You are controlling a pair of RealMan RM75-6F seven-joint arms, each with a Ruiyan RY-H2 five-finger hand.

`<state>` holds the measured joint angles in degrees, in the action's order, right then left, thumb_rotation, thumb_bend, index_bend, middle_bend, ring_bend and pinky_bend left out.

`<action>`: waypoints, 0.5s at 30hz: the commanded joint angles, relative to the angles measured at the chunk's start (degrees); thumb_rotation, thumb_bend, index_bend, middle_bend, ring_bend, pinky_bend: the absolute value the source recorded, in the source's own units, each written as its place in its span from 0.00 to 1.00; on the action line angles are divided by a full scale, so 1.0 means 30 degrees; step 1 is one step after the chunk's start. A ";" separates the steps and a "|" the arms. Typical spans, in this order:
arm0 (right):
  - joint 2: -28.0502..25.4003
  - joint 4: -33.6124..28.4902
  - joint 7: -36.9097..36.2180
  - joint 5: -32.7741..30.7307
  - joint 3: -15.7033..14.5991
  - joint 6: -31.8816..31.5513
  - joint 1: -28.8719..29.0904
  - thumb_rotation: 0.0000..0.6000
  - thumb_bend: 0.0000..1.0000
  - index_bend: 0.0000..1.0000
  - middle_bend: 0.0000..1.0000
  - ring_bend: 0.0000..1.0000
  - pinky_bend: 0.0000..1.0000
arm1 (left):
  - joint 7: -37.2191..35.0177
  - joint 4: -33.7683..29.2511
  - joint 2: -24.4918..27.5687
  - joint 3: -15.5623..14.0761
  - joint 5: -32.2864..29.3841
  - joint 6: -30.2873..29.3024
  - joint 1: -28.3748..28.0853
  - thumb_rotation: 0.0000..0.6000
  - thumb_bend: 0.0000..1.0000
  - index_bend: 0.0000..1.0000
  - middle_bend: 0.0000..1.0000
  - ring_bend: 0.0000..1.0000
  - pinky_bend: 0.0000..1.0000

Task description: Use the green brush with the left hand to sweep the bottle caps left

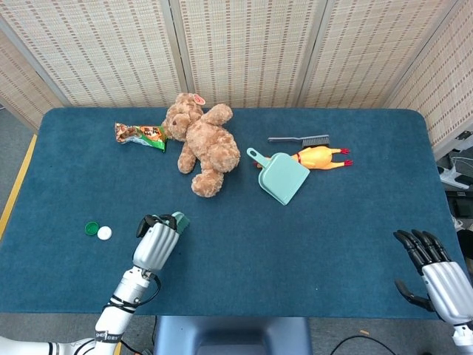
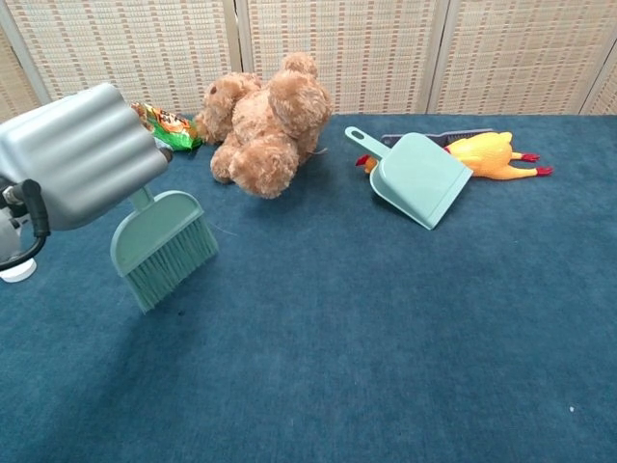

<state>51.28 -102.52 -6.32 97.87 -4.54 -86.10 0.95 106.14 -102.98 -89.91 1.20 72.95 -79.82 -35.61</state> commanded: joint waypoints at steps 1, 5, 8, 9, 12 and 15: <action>0.0014 -0.0003 0.0025 -0.0011 -0.0002 0.0023 0.0004 1.00 0.26 0.00 0.06 0.00 0.00 | 0.0095 0.0492 -0.0116 -0.0116 -0.0215 0.0099 0.0001 1.00 0.61 0.87 1.00 0.83 0.90; 0.0014 0.0005 0.0041 -0.0025 0.0022 -0.0031 -0.0016 1.00 0.26 0.00 0.06 0.00 0.00 | 0.0316 0.1335 -0.0226 -0.0116 -0.0452 0.0065 -0.0005 1.00 0.61 0.87 1.00 0.83 0.90; 0.0009 0.0012 0.0035 -0.0057 0.0048 -0.0083 -0.0036 1.00 0.26 0.00 0.06 0.00 0.00 | 0.0601 0.1893 -0.0279 -0.0121 -0.0768 0.0005 0.0031 1.00 0.61 0.87 1.00 0.83 0.90; 0.0009 0.0012 0.0038 -0.0068 0.0052 -0.0084 -0.0038 1.00 0.26 0.00 0.06 0.00 0.00 | 0.0727 0.2038 -0.0290 -0.0140 -0.0862 -0.0031 0.0050 1.00 0.61 0.87 1.00 0.83 0.90; 0.0018 0.0009 0.0076 -0.0070 0.0044 -0.0044 -0.0031 1.00 0.26 0.00 0.06 0.00 0.00 | 0.0950 0.2479 -0.0329 -0.0252 -0.0973 -0.0117 0.0085 1.00 0.61 0.87 1.00 0.83 0.90; 0.0027 -0.0015 0.0134 -0.0075 0.0040 -0.0013 -0.0027 1.00 0.26 0.00 0.06 0.00 0.00 | 0.1012 0.2950 -0.0343 -0.0358 -0.0856 -0.0235 0.0095 1.00 0.61 0.87 1.00 0.83 0.90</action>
<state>51.36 -102.57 -5.91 97.64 -4.42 -86.15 0.87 109.06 -94.42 -90.90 0.28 70.27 -80.37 -35.35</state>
